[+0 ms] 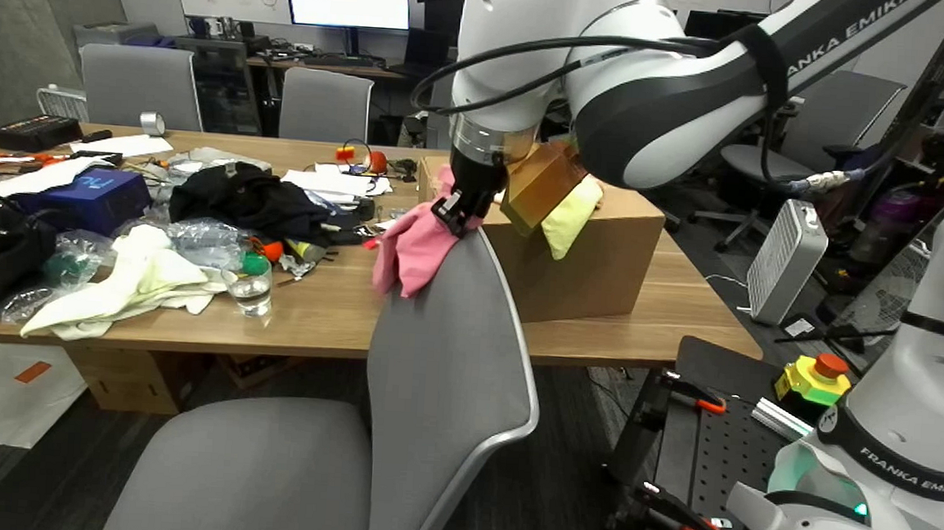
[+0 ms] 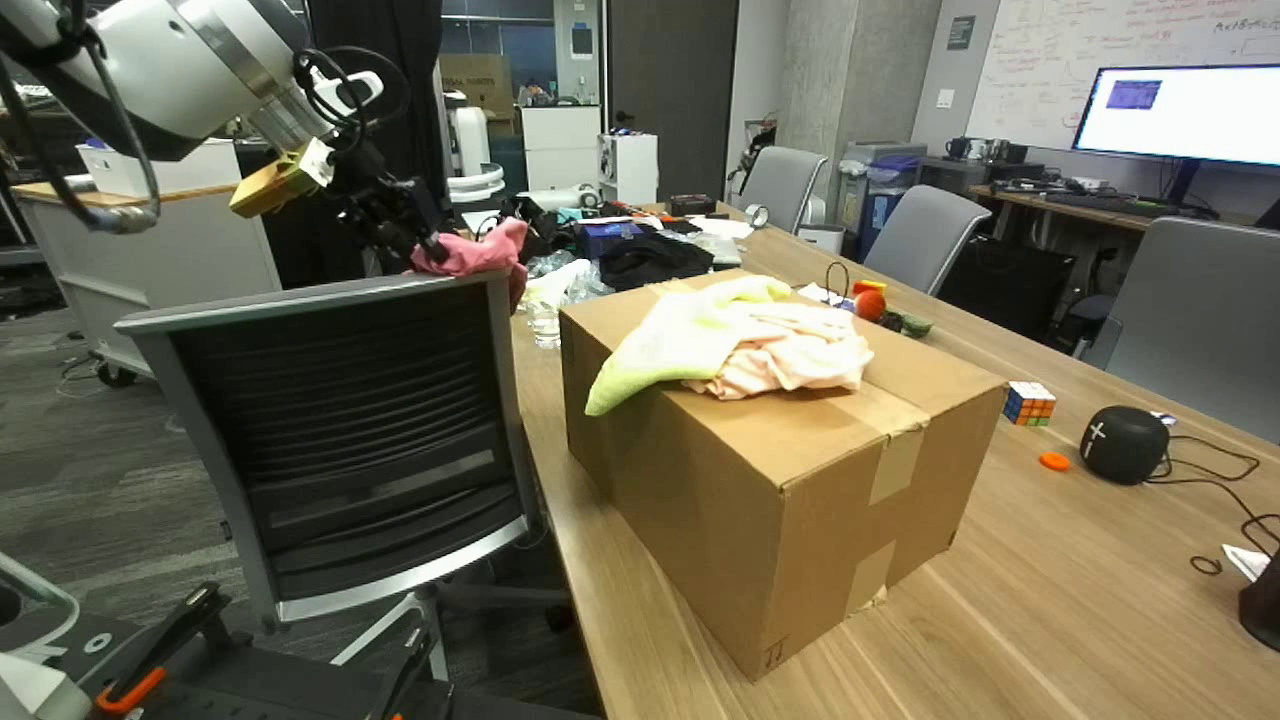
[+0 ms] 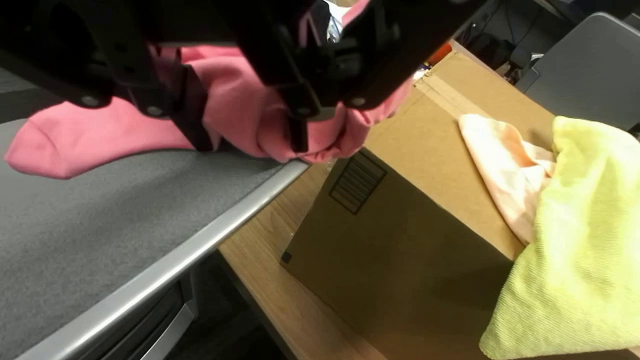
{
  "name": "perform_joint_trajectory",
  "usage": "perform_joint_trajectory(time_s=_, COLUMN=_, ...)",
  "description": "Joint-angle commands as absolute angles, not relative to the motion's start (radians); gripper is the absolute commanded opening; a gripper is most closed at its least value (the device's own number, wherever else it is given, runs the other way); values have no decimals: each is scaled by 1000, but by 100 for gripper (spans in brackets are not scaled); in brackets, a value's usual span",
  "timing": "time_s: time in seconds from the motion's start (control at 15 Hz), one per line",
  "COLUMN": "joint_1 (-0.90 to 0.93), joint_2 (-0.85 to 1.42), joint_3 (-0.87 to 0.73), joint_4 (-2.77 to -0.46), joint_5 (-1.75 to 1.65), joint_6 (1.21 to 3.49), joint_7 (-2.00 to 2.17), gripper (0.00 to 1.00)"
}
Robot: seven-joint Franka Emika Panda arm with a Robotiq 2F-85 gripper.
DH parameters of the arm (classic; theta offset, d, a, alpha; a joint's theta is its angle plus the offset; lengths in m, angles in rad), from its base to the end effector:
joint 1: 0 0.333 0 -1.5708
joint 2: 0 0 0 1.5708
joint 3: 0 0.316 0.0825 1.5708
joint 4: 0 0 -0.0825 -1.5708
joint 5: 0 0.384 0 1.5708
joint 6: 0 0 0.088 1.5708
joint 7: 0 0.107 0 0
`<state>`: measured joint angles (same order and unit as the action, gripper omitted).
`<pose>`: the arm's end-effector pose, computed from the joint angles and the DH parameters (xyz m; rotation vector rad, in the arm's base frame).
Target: Remove all the clothes from the chair and put them on top of the box
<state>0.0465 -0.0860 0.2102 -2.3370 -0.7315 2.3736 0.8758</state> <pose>0.4929 0.1223 0.3835 2.6811 -0.1476 0.5351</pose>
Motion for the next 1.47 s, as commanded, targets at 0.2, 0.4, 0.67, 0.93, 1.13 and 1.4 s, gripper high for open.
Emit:
perform_joint_trajectory(time_s=0.2, joint_1=61, joint_2=-98, joint_3=184, joint_4=-2327, joint_5=-771, joint_6=2399, joint_7=897, gripper=3)
perform_joint_trajectory(time_s=0.4, joint_1=67, joint_2=-136, joint_3=189, joint_4=-2335, joint_5=-775, joint_6=2392, joint_7=886, gripper=5)
perform_joint_trajectory(time_s=0.67, joint_1=87, joint_2=-243, joint_3=196, joint_4=-2315, joint_5=-712, joint_6=2366, joint_7=821, gripper=4)
perform_joint_trajectory(time_s=0.93, joint_1=75, joint_2=-340, joint_3=200, joint_4=-2214, joint_5=-694, joint_6=2329, joint_7=789, gripper=4)
perform_joint_trajectory(time_s=1.13, joint_1=47, joint_2=-372, joint_3=199, joint_4=-2138, joint_5=-691, joint_6=2297, joint_7=773, gripper=4)
perform_joint_trajectory(time_s=1.4, joint_1=-13, joint_2=-345, joint_3=198, joint_4=-2042, joint_5=-732, joint_6=2217, joint_7=775, gripper=4)
